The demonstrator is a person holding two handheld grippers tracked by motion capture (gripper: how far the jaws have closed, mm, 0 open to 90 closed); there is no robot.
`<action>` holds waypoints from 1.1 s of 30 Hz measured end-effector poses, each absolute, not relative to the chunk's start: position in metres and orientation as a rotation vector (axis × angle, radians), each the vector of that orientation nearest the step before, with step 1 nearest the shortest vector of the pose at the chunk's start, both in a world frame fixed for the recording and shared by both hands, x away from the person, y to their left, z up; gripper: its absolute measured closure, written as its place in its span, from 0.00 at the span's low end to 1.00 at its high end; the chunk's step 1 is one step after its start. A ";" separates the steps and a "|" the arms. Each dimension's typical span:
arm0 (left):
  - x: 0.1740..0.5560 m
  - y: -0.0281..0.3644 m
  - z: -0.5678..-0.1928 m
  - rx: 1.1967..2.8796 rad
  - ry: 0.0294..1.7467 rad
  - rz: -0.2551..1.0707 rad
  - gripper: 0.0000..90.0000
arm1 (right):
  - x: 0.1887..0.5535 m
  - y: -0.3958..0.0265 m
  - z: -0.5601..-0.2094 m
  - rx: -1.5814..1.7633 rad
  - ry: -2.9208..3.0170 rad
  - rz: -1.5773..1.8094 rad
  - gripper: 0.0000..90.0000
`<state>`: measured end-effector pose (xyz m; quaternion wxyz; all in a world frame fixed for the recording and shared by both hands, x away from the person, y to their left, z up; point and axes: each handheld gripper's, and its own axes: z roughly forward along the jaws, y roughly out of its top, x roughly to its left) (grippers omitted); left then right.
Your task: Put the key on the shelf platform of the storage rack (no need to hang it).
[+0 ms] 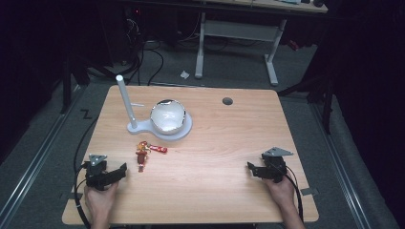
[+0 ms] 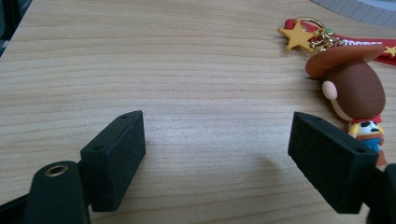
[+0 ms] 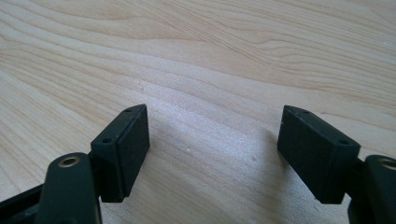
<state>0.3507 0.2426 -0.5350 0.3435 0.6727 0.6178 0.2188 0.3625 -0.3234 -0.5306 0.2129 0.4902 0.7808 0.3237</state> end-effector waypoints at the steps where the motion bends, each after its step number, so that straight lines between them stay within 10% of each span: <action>1: 0.350 0.242 -0.535 1.744 1.604 0.566 0.21 | 0.363 -0.323 -0.531 1.359 2.169 0.899 0.28; 33: 0.364 0.173 -0.515 1.944 1.420 0.549 0.21 | 0.362 -0.324 -0.531 1.356 2.170 0.899 0.28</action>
